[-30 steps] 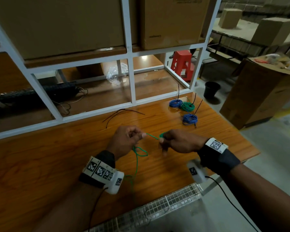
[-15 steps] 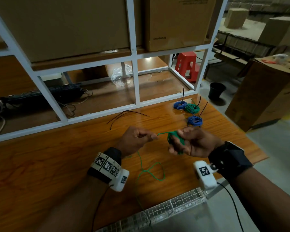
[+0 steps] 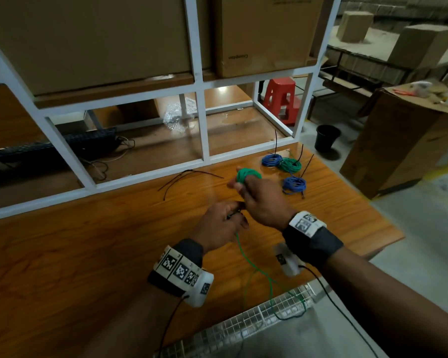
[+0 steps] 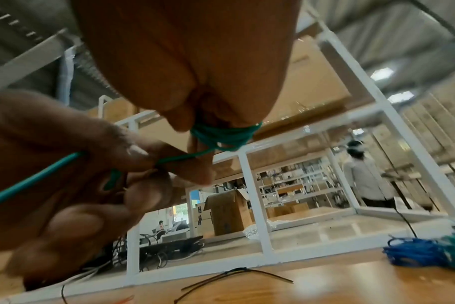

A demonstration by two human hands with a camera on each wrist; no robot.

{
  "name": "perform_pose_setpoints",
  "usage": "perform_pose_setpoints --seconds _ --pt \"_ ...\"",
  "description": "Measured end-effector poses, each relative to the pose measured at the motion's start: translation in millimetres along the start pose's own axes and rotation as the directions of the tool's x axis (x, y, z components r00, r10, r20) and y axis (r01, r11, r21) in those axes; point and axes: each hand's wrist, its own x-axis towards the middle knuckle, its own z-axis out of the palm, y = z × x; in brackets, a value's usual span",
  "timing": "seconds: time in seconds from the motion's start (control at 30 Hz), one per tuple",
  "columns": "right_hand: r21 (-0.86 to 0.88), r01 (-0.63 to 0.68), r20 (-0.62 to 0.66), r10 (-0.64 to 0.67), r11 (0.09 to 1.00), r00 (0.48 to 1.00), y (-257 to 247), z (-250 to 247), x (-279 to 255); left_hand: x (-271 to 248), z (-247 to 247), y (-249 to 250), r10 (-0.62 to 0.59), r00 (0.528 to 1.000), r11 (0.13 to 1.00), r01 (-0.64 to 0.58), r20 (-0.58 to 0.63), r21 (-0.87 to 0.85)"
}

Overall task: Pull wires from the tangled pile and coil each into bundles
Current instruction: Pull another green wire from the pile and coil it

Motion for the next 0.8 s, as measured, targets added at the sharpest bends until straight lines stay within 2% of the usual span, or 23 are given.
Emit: perform_pose_setpoints --seconds 0.03,0.07,0.2,0.3,0.37,0.47,0.53,0.57,0.6,0.67,0.73,0.8 --pt "-0.156 0.042 0.059 -0.033 0.987 0.998 1 0 -2 0 -6 -2 0.002 1.0 0.999 -0.002 0.003 0.044" --pt "-0.238 0.072 0.113 -0.046 0.968 0.993 2 -1 -3 -1 -12 -4 -0.001 1.0 0.997 0.0 0.007 0.078" --pt "-0.345 0.105 0.314 0.009 0.933 0.949 18 -5 -11 -7 -36 -15 -0.064 0.997 0.996 0.066 -0.032 0.066" --pt "-0.427 0.109 0.467 0.115 0.898 0.877 28 -5 -16 -7 -49 -14 -0.051 0.989 0.996 0.06 -0.138 0.064" --pt "-0.436 0.127 0.557 0.157 0.891 0.816 28 -5 -18 -4 -50 -10 -0.056 0.987 0.994 0.069 -0.149 0.081" --pt "-0.302 0.032 0.697 0.198 0.953 0.689 25 -10 -18 1 -50 -3 -0.054 0.991 0.996 0.062 -0.124 0.057" --pt "-0.088 -0.107 0.792 0.134 0.99 0.596 23 -14 -23 5 -55 1 -0.058 0.994 0.998 0.057 -0.088 -0.016" --pt "0.056 -0.19 0.837 0.058 0.98 0.545 22 -16 -26 8 -58 1 -0.061 0.996 0.997 0.059 -0.072 -0.04" --pt "0.206 -0.269 0.866 -0.047 0.941 0.497 20 -18 -30 11 -60 1 -0.053 0.996 0.997 0.05 -0.071 -0.051" --pt "0.475 -0.421 0.852 -0.283 0.773 0.441 14 -21 -35 16 -58 -3 0.006 0.99 0.999 -0.012 -0.141 -0.041" --pt "0.65 -0.545 0.76 -0.452 0.53 0.467 6 -22 -38 20 -48 -9 0.024 0.972 0.996 -0.043 -0.235 -0.077" --pt "0.732 -0.653 0.637 -0.532 0.192 0.558 0 -21 -36 20 -36 -9 0.024 0.961 0.989 -0.063 -0.275 -0.136"
